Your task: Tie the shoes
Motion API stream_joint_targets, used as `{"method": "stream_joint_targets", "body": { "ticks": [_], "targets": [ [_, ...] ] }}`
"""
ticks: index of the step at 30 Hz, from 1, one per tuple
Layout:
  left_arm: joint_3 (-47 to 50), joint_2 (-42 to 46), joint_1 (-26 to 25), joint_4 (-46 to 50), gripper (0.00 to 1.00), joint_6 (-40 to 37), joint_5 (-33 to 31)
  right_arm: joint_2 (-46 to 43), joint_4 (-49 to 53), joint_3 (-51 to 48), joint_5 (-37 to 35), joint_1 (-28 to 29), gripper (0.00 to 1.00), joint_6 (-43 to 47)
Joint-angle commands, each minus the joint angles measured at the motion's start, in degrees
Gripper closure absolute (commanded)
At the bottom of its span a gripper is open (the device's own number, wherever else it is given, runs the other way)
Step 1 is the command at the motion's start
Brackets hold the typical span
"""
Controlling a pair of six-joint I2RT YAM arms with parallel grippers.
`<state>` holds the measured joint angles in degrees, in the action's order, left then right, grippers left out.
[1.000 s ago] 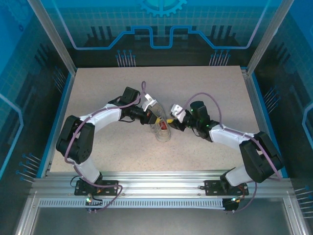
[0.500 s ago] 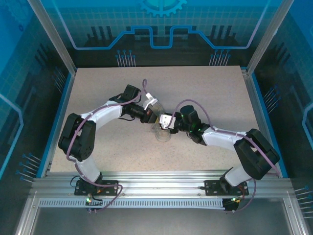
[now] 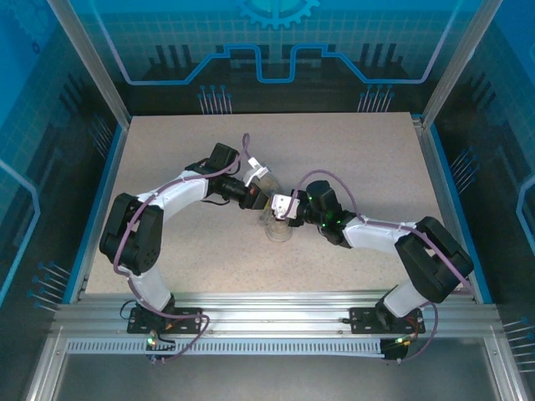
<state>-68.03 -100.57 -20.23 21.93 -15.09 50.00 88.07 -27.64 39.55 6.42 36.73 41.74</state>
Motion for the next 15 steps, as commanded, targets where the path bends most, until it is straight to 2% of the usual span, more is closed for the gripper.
{"method": "stream_joint_targets", "body": {
  "ticks": [1, 2, 6, 9, 12, 15],
  "targets": [
    [0.1, 0.62, 0.5, -2.03, 1.0, -0.31, 1.24, -1.97, -3.14, 0.01, 0.35, 0.62, 1.0, -2.81],
    [0.62, 1.16, 0.54, -3.01, 0.97, -0.25, 1.24, -2.26, -2.74, -0.26, 0.27, 0.54, 1.0, -3.32],
    [3.07, 3.9, 0.89, -6.64, 0.71, -0.99, -0.22, -3.38, -2.52, -1.85, -0.37, -0.19, 1.0, -6.0],
    [4.92, 6.55, 1.54, -8.45, 0.58, -1.85, -2.47, -4.2, -2.55, -3.03, -0.76, -1.0, 1.0, -7.68],
    [7.15, 9.54, 2.5, -10.2, 0.56, -2.74, -5.84, -4.65, -1.79, -3.56, -1.05, -1.61, 1.0, -8.21],
    [10.37, 13.43, 3.0, -12.52, 0.55, -4.32, -11.76, -4.92, -2.19, -4.28, -1.47, -3.24, 1.0, -10.56]
  ]
}}
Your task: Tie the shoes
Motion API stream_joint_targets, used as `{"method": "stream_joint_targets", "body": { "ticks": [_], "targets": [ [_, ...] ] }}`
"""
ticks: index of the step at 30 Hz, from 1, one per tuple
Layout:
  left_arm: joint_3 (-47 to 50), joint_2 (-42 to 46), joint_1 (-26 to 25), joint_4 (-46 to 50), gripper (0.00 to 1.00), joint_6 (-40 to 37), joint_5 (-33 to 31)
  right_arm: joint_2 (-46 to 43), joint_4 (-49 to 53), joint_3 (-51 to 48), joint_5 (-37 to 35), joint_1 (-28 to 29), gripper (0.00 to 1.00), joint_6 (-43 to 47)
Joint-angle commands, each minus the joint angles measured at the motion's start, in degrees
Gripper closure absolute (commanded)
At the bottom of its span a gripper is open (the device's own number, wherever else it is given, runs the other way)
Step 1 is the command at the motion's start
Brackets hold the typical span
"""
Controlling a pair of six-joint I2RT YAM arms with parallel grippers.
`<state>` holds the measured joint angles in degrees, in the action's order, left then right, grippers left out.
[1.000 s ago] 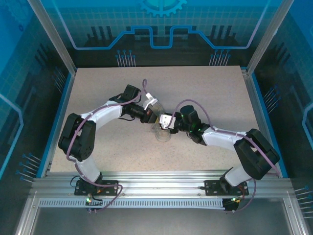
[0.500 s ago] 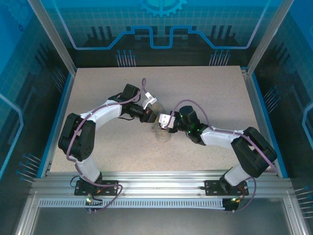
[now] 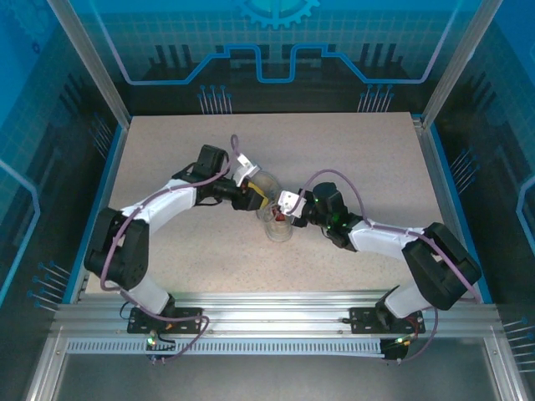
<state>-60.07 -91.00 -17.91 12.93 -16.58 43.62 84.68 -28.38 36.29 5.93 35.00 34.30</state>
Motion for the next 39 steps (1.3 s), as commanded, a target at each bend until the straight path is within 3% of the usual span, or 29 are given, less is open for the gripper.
{"method": "stream_joint_targets", "body": {
  "ticks": [1, 4, 10, 16, 29, 39],
  "targets": [
    [3.58, 5.3, 0.61, -4.16, 0.55, -3.72, -8.1, -1.63, -1.42, -1.17, -1.2, -2.22, 1.0, -4.1],
    [5.66, 8.44, -0.74, -4.08, 0.59, -3.81, -18.08, -1.54, 0.11, -1.18, -1.7, -3.31, 1.0, -4.35],
    [11.38, 10.59, -10.63, -7.58, 0.59, -0.04, -33.68, -0.89, 1.21, -0.88, -2.59, -3.89, 1.0, -4.07],
    [19.26, 11.54, -13.45, -20.03, 0.62, 6.26, -41.07, -0.31, 3.33, 0.49, -2.63, -5.51, 1.0, -4.48],
    [11.63, 5.34, -14.28, -8.55, 0.6, 1.12, -29.95, 0.04, 6.45, 1.76, -3.39, -7.19, 1.0, -4.86],
    [12.28, 8.71, -14.43, -1.48, 0.56, -1.05, -31.37, 0.39, 8.33, 2.94, -2.92, -8.27, 1.0, -4.33]
  ]
}}
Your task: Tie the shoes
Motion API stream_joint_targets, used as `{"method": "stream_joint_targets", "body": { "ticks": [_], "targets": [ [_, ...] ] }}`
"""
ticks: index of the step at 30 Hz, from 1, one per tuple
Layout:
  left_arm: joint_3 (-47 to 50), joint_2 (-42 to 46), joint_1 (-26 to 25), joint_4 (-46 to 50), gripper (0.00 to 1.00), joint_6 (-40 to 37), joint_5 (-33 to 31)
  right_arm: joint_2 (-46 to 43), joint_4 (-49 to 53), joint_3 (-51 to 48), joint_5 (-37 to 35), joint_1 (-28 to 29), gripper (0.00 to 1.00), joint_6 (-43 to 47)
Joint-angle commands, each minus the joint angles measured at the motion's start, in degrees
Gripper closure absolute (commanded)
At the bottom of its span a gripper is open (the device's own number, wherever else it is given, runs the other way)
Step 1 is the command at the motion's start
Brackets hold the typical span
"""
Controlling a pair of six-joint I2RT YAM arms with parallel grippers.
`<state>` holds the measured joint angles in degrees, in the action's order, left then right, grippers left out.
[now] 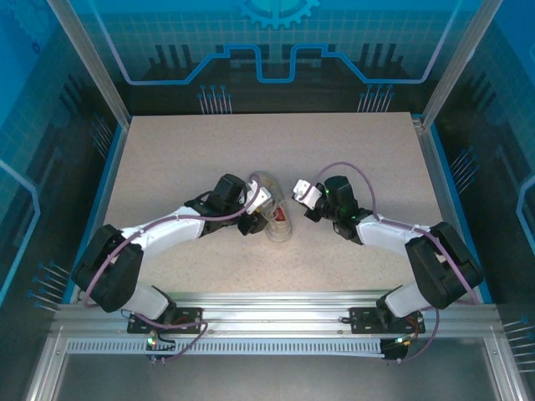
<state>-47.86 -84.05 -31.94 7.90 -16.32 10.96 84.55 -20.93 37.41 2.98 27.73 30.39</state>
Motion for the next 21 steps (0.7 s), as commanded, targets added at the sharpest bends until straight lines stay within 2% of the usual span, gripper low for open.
{"method": "stream_joint_targets", "body": {
  "ticks": [1, 8, 12, 21],
  "targets": [
    [-0.17, 1.07, -0.37, 3.71, 0.55, -1.27, 2.08, 0.61, 1.1, 1.93, 0.07, -1.07, 1.0, -0.42],
    [-5.78, -5.22, -0.69, 4.54, 0.55, -2.23, 3.66, 1.05, 0.64, 2.02, 0.94, -1.67, 1.0, -0.86],
    [-6.8, -7.62, -0.68, 1.97, 0.55, -2.32, 4.12, 1.23, 0.45, 1.97, 1.24, -1.94, 1.0, -1.04],
    [-10.03, -11.46, -0.74, 2.71, 0.63, -5.83, 5.92, 1.23, 0.27, 1.97, 1.94, -2.59, 1.0, -1.65]
  ]
}}
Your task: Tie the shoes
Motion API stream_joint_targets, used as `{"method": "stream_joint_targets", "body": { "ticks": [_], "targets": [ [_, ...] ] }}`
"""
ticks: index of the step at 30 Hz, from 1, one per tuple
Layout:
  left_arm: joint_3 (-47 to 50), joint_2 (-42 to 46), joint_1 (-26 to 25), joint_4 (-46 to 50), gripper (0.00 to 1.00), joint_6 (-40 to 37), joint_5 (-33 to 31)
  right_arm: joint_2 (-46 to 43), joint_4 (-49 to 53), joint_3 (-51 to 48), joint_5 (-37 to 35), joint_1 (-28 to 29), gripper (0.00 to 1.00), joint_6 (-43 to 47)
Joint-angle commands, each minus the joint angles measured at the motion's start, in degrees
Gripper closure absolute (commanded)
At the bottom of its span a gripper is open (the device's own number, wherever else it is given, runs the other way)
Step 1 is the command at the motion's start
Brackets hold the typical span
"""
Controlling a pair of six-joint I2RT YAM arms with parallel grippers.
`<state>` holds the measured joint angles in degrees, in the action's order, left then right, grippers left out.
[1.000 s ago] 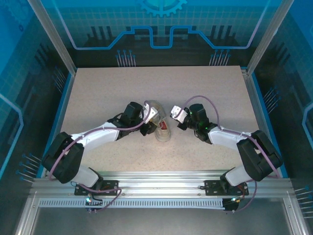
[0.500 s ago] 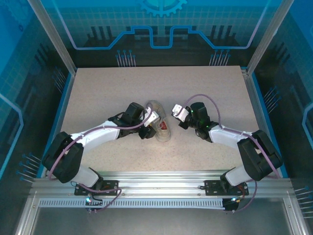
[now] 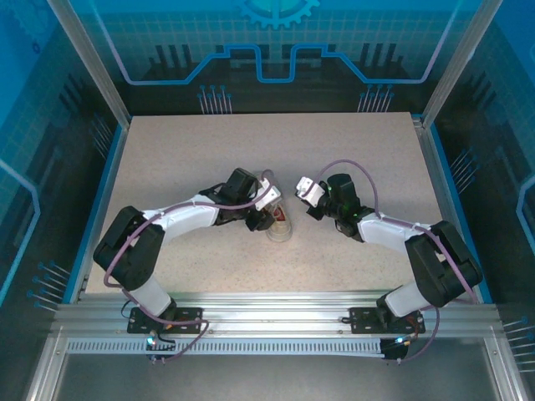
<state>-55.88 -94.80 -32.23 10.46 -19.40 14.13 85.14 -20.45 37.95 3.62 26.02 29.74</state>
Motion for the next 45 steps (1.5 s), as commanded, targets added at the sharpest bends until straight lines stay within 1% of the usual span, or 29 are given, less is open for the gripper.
{"method": "stream_joint_targets", "body": {
  "ticks": [1, 3, 5, 6, 11, 15, 18, 25, 30, 37, 38, 41, 45],
  "targets": [
    [-2.21, -0.74, -0.4, 0.66, 0.67, -3.42, 3.17, 0.64, -0.12, 1.48, 1.32, -0.88, 1.0, -1.0],
    [-2.16, -0.45, -0.43, 1.5, 0.79, -4.72, 3.52, 0.55, -0.04, 1.63, 1.23, -0.98, 1.0, -1.17],
    [-2.15, 0.39, -0.38, 3.62, 0.95, -6.5, 3.29, 0.46, 0.37, 1.87, 1.05, -1.06, 1.0, -1.3],
    [-1.98, 0.93, -0.3, 4.69, 1.0, -7.29, 3.02, 0.38, 0.69, 2.05, 0.84, -1.07, 1.0, -1.25],
    [0.94, 5.8, 1.04, 6.96, 1.0, -8.95, 2.92, 0.11, 1.96, 2.96, -0.92, -1.53, 1.0, -1.43],
    [1.03, 7.05, 1.64, 9.17, 1.0, -9.92, 4.08, 0.54, 3.66, 4.36, -3.06, -1.71, 1.0, -1.7],
    [-0.03, 6.35, 1.83, 11.09, 1.0, -10.64, 5.08, 1.11, 5.91, 5.76, -4.13, -2.09, 1.0, -1.7],
    [-0.92, 4.1, 2.48, 10.62, 0.98, -10.4, 7.22, 3.02, 11.43, 9.55, -6.95, -3.16, 1.0, -2.98],
    [-3.01, 0.57, 2.7, 10.82, 1.0, -9.65, 6.28, 4.8, 14.55, 12.14, -9.47, -4.95, 1.0, -4.61],
    [-7.08, -3.65, 3.21, 11.67, 1.0, -9.17, 6.83, 7.77, 20.19, 18.34, -12.85, -7.42, 1.0, -7.74],
    [-7.42, -3.99, 3.29, 11.87, 0.99, -9.25, 6.94, 8.13, 20.59, 18.89, -13.52, -7.62, 1.0, -8.22],
    [-8.56, -4.88, 3.5, 12.63, 0.92, -10.19, 7.56, 8.8, 21.32, 19.87, -12.3, -8.19, 1.0, -8.49],
    [-9.51, -6.14, 3.53, 13.24, 0.77, -11.19, 7.49, 9.55, 21.91, 20.53, -12.31, -8.2, 1.0, -8.4]
  ]
}}
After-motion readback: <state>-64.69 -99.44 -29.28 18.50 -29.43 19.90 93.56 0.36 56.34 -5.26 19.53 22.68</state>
